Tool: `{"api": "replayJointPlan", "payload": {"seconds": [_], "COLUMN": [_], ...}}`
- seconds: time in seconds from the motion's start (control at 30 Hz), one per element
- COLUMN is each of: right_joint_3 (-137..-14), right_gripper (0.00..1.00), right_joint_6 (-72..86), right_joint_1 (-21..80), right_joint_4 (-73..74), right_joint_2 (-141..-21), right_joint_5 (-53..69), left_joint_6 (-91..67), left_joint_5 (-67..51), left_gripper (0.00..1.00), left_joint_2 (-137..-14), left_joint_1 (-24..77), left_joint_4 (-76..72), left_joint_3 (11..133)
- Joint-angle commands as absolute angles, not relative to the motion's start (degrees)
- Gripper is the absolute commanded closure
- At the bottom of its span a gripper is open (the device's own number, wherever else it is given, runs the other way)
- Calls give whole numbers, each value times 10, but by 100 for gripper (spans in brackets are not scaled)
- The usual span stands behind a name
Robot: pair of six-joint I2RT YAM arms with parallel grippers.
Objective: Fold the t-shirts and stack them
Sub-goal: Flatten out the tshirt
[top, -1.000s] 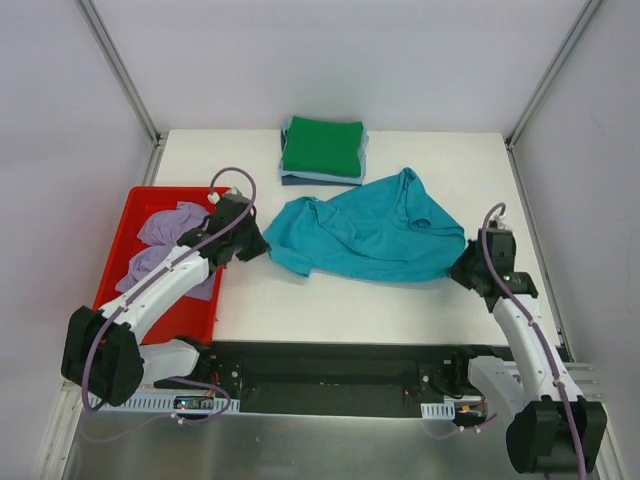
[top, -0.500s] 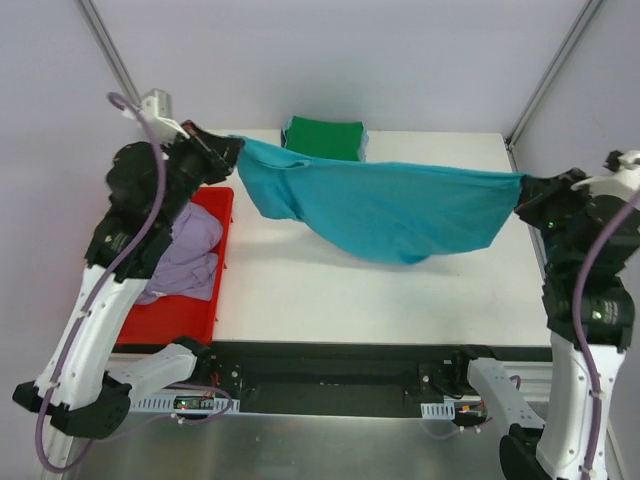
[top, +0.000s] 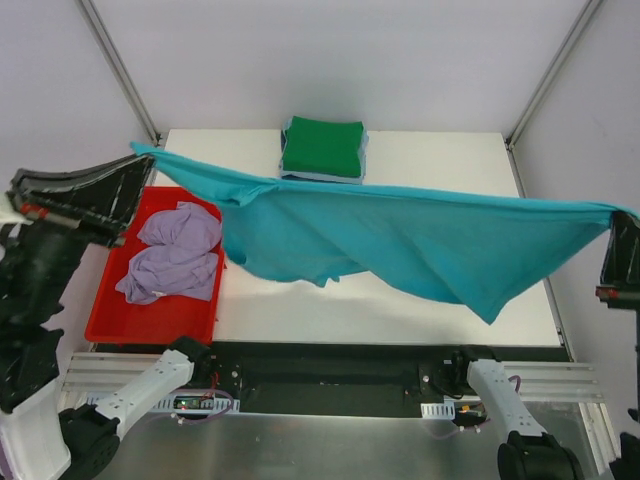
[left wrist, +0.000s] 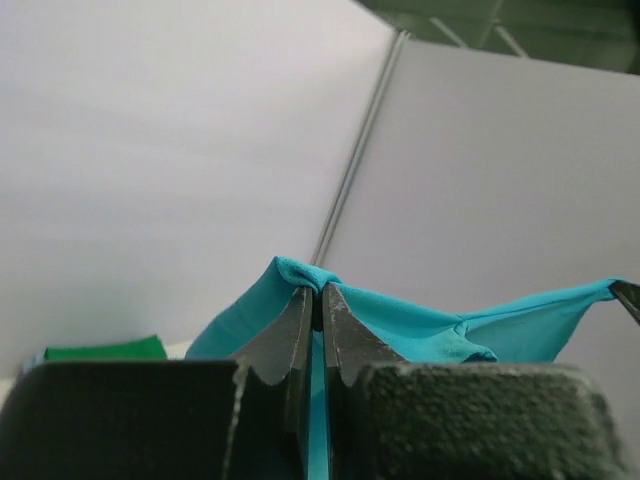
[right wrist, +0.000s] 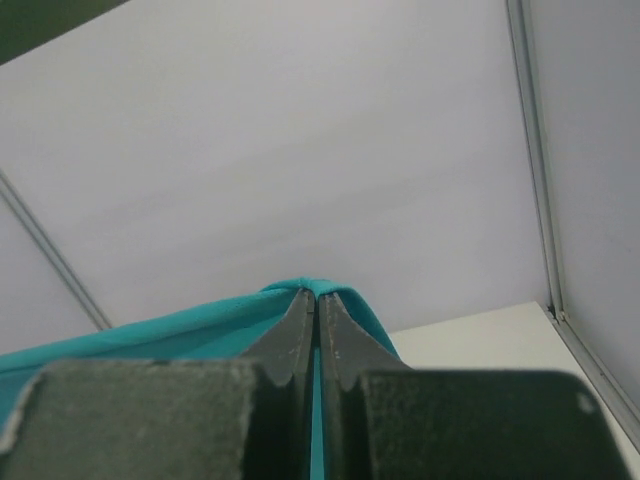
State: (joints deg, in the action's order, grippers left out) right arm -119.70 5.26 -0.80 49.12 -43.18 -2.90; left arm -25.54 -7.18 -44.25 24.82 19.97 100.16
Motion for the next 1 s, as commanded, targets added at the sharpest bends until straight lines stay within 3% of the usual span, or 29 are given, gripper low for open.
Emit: {"api": "replayJointPlan", "payload": {"seconds": [0.0, 0.27, 0.57, 0.67, 0.8, 0.97], "right_joint_3": [-1237, -1171, -840, -731, -622, -618], "right_gripper": [100, 99, 100, 99, 100, 100], "right_joint_6": [48, 53, 51, 37, 52, 48], "right_joint_1": [-11, -11, -11, -13, -22, -30], "right_joint_4": [535, 512, 317, 226, 114, 13], "right_joint_2": [-425, -431, -501, -556, -668, -857], "right_joint_5": [-6, -26, -76, -78, -37, 18], "left_joint_6": [-230, -223, -94, -74, -67, -95], "left_joint_5": [-120, -97, 111, 152, 118, 89], "left_gripper": [100, 100, 100, 100, 100, 100], "left_joint_2": [-426, -473, -673, -793, -958, -1121], "left_joint_1": [250, 242, 242, 239, 236, 232], "left_joint_4": [185, 184, 117, 113, 105, 105], "left_joint_3": [1042, 1025, 892, 885, 889, 943]}}
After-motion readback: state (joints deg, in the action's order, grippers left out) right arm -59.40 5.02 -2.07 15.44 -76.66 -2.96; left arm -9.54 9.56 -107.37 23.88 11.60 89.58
